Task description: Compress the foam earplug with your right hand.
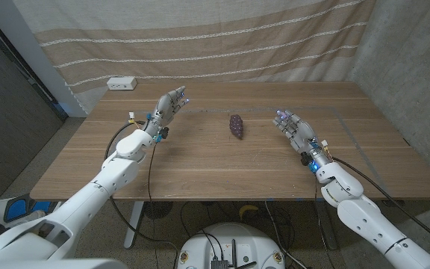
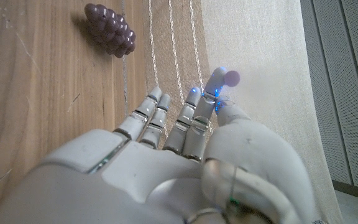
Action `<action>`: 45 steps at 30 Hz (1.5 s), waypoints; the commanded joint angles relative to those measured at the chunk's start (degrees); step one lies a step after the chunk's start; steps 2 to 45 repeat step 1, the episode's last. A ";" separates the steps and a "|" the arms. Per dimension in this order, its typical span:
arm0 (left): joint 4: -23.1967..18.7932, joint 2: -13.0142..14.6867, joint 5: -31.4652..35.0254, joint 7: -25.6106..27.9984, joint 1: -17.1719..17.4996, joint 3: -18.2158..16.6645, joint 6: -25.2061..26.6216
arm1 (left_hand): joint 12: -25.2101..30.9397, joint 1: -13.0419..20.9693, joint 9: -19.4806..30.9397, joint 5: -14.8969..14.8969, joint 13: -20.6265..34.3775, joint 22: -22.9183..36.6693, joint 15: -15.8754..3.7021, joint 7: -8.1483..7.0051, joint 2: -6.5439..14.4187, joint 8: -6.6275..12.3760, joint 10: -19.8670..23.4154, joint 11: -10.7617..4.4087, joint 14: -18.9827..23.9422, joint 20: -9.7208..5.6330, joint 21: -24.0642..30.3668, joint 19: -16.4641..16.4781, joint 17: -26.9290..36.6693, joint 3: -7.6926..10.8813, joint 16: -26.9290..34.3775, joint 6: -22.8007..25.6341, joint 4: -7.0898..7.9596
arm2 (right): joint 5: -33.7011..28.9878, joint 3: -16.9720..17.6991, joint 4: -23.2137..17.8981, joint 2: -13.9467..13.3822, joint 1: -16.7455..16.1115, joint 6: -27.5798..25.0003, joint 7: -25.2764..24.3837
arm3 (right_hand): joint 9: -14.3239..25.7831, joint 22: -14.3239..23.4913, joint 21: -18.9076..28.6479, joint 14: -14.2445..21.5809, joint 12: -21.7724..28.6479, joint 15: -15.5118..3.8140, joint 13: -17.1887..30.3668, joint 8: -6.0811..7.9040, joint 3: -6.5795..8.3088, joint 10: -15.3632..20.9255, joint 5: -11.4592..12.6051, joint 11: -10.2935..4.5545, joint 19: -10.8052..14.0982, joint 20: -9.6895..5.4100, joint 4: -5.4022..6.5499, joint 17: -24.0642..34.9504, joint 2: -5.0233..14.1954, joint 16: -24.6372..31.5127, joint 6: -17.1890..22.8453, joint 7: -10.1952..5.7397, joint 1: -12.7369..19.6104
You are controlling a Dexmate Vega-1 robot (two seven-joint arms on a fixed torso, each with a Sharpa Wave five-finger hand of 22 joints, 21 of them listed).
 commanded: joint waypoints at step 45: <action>4.02 -1.38 -0.89 -3.59 -2.67 0.82 -0.89 | -0.05 0.60 0.22 -0.05 0.17 0.18 -0.73 -0.06 0.41 0.05 -0.33 0.06 -0.72 -0.04 -0.01 -0.38 -0.07 -0.08 -0.03 -0.49 -0.45 | -1.10 0.59 -1.50 0.80 -2.56 1.30 -3.29 | 0.59 0.18 -0.01 0.12 0.41 -8.65 0.49 0.63 0.55 1.10 0.31 -0.88 -0.46 0.16 -0.16 0.25 -0.29 0.06 -0.30 0.23 0.02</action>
